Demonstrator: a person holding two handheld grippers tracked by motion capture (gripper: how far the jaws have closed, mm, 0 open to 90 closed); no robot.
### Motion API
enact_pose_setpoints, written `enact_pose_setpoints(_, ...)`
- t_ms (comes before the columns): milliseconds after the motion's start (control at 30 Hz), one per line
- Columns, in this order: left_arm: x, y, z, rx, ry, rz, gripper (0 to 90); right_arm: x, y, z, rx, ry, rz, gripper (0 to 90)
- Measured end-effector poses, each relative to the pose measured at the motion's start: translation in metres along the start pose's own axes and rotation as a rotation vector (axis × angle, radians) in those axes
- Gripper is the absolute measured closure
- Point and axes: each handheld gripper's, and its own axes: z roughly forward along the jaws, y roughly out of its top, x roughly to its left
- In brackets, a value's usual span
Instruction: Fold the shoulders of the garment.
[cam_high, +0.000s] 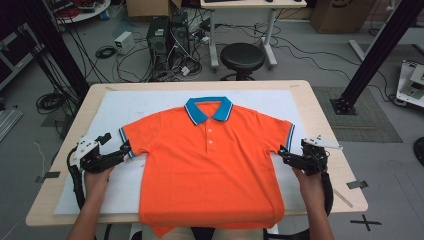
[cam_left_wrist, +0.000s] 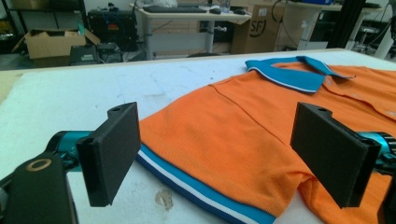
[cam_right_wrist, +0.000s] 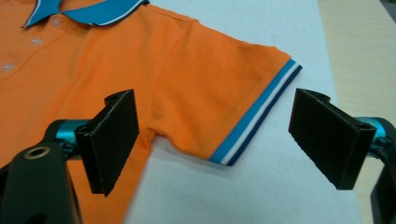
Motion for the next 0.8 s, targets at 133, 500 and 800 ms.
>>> enact_pose_setpoints(133, 0.001, 0.0, 0.0, -0.002, -0.002, -0.009, 16.1, 0.004, 0.008, 0.002, 0.026, 0.01, 0.009, 16.2)
enact_pose_setpoints(500, -0.001, 0.001, 0.002, 0.019, -0.006, 0.012, 16.3, -0.012, 0.037, 0.034, 0.163, -0.051, 0.041, 25.1)
enact_pose_setpoints(800, 0.0, 0.001, 0.002, 0.022, -0.01, 0.003, 16.3, -0.029, 0.033, 0.057, 0.286, -0.071, 0.085, 30.8)
